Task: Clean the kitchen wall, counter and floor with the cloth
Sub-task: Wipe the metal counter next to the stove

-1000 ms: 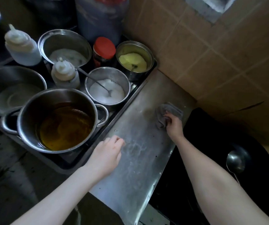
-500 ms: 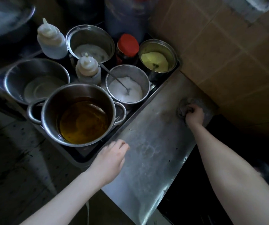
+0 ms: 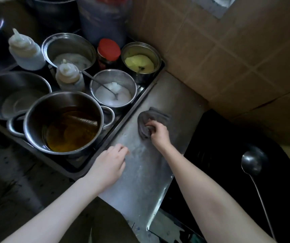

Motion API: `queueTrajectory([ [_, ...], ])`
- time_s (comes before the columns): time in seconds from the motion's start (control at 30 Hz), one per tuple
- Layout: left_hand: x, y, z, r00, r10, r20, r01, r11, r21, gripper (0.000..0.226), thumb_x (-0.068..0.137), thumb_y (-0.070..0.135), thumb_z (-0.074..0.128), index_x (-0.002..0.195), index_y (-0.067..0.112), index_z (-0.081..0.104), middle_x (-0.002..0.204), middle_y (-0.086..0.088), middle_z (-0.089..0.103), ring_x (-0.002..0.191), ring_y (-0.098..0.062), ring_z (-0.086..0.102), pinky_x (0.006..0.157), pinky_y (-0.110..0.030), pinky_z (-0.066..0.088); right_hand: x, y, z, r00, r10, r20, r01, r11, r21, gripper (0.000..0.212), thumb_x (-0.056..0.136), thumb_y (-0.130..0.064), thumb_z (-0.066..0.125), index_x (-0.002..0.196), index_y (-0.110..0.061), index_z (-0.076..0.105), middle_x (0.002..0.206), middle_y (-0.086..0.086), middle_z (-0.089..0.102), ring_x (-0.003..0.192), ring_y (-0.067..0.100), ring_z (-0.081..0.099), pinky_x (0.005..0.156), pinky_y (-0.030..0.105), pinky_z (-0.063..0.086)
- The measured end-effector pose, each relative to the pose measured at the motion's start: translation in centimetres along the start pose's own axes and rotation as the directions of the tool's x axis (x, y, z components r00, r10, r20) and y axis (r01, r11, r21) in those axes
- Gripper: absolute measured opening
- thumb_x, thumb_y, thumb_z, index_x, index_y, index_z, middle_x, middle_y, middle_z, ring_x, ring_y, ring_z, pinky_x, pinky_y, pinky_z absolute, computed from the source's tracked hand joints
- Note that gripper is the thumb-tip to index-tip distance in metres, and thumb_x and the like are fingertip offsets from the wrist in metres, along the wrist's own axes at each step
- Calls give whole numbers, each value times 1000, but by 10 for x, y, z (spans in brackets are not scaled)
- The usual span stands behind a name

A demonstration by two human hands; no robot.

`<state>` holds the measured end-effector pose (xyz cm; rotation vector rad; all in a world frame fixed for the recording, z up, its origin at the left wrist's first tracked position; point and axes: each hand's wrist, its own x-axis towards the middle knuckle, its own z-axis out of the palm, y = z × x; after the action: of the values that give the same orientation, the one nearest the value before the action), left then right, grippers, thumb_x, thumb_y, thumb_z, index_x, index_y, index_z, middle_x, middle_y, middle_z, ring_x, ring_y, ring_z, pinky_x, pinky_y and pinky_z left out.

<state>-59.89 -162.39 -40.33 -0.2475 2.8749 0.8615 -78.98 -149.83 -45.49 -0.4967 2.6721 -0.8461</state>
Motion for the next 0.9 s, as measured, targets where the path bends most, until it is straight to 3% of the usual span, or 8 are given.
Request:
queueTrajectory([
  [0.33,-46,-17,3,999,17,-49,-16,1000,9,24,94,19,50,117,21,56,121,6,54,104,-14,56,87,-28,50,-108,-7,31,974,-98,202,100,995,-2,31,86,5,46,102,-12,67,140,1,52,139,20,36,111,25,28],
  [0.63,-81,-37,-1,998,-11,-69,14,999,47,22,89,21,59,111,24,59,116,8,57,98,-7,59,77,-17,47,-189,-21,49,964,-68,255,60,997,41,32,89,2,48,109,-18,65,143,-5,49,142,14,28,114,30,27],
  [0.8,-75,-37,-10,997,22,-79,-16,997,76,24,90,22,59,114,21,58,119,5,56,101,-10,57,78,-19,46,-210,-13,47,960,-69,271,65,998,24,38,92,3,44,117,-20,61,144,-7,46,143,8,24,113,23,26],
  [0.9,-71,-35,-15,995,55,-82,-49,996,72,24,91,20,57,115,19,59,120,3,56,100,-11,57,79,-20,45,-220,-3,40,959,-94,269,98,995,-3,35,92,2,45,117,-18,60,147,-6,43,143,10,26,114,26,28],
])
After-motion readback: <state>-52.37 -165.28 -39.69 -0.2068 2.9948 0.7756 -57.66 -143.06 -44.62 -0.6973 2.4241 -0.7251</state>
